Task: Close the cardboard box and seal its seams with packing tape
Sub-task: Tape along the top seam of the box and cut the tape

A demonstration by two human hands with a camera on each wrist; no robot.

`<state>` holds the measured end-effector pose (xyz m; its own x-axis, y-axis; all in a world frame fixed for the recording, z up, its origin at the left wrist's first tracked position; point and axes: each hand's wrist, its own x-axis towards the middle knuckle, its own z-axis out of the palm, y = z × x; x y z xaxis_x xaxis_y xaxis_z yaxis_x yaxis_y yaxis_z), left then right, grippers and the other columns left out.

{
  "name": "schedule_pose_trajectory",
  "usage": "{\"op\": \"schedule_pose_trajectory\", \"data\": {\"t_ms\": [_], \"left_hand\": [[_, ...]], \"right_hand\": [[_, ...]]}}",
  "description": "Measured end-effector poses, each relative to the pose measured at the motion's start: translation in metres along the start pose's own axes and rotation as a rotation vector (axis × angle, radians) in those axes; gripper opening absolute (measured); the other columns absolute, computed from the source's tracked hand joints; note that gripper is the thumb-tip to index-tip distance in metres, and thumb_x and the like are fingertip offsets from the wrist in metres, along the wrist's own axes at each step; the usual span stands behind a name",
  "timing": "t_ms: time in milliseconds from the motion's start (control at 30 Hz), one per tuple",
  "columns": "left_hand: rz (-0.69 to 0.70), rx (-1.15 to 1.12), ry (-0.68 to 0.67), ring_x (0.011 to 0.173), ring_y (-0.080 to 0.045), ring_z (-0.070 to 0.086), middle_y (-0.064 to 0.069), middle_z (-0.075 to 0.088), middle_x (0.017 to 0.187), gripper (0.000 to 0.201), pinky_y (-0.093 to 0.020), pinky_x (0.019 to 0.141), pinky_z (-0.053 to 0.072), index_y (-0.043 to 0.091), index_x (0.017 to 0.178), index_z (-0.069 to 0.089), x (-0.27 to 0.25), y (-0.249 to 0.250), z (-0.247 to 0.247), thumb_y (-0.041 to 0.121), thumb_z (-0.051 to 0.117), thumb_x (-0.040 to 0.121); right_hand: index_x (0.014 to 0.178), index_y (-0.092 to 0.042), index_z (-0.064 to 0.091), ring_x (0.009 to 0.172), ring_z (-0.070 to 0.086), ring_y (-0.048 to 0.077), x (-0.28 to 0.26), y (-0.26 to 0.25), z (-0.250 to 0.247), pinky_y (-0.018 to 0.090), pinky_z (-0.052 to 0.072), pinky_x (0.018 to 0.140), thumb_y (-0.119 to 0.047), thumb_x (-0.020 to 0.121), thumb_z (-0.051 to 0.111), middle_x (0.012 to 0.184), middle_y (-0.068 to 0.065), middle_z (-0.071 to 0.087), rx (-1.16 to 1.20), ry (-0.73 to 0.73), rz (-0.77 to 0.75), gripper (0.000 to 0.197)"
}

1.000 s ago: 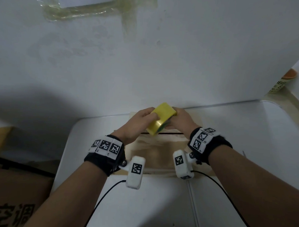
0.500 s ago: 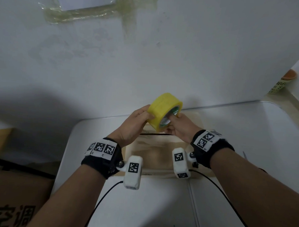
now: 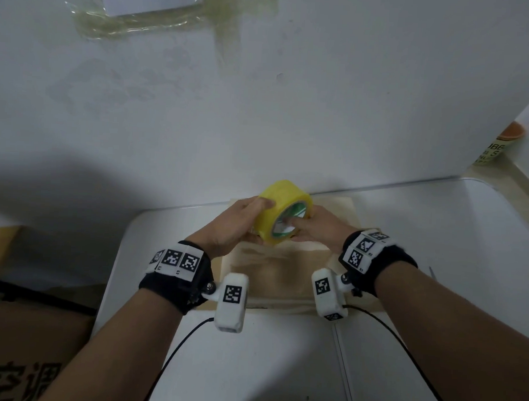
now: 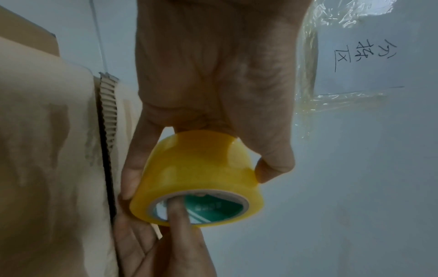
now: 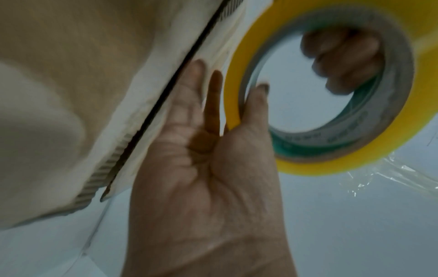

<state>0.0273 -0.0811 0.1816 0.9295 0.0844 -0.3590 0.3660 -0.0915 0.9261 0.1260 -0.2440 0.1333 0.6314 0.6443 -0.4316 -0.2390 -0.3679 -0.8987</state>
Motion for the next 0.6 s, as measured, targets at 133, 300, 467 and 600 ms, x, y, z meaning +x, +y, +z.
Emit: {"op": "schedule_pose_trajectory", "data": {"t_ms": [133,300,467,600], "left_hand": [[0.006,0.426,0.011,0.071,-0.007,0.059,0.007,0.064,0.076,0.022,-0.027,0.065,0.051,0.028,0.082,0.065,0.002,-0.002,-0.017,0.049,0.066,0.085],[0.013,0.570,-0.093,0.073,-0.002,0.055,0.018,0.058,0.076,0.017,-0.012,0.063,0.039,0.032,0.080,0.060,0.005,0.004,-0.021,0.042,0.073,0.081],[0.169,0.555,0.106,0.100,-0.009,0.052,0.005,0.055,0.111,0.040,-0.016,0.075,0.044,0.024,0.108,0.054,0.009,0.001,-0.026,0.040,0.076,0.079],[0.273,0.710,0.021,0.125,-0.013,0.042,0.000,0.039,0.144,0.086,-0.022,0.098,0.035,0.022,0.149,0.026,0.009,-0.019,-0.025,0.030,0.077,0.080]], "right_hand": [[0.134,-0.016,0.054,0.114,0.053,0.012,-0.005,-0.022,-0.017,0.020,0.045,0.091,0.005,0.092,0.048,0.132,0.002,0.057,-0.167,-0.046,-0.148,0.048],[0.119,-0.022,0.066,0.116,0.057,0.011,-0.001,-0.047,0.004,0.029,0.042,0.104,-0.058,0.086,0.056,0.123,-0.004,0.064,-0.412,-0.119,-0.153,0.050],[0.114,-0.018,0.069,0.105,0.064,0.018,0.009,-0.038,0.012,0.037,0.049,0.097,-0.057,0.087,0.056,0.110,0.002,0.070,-0.327,-0.028,-0.112,0.049],[0.121,-0.005,0.061,0.114,0.061,0.030,0.013,-0.031,0.007,0.048,0.044,0.105,-0.044,0.096,0.051,0.120,0.013,0.065,-0.015,-0.034,-0.022,0.047]]}}
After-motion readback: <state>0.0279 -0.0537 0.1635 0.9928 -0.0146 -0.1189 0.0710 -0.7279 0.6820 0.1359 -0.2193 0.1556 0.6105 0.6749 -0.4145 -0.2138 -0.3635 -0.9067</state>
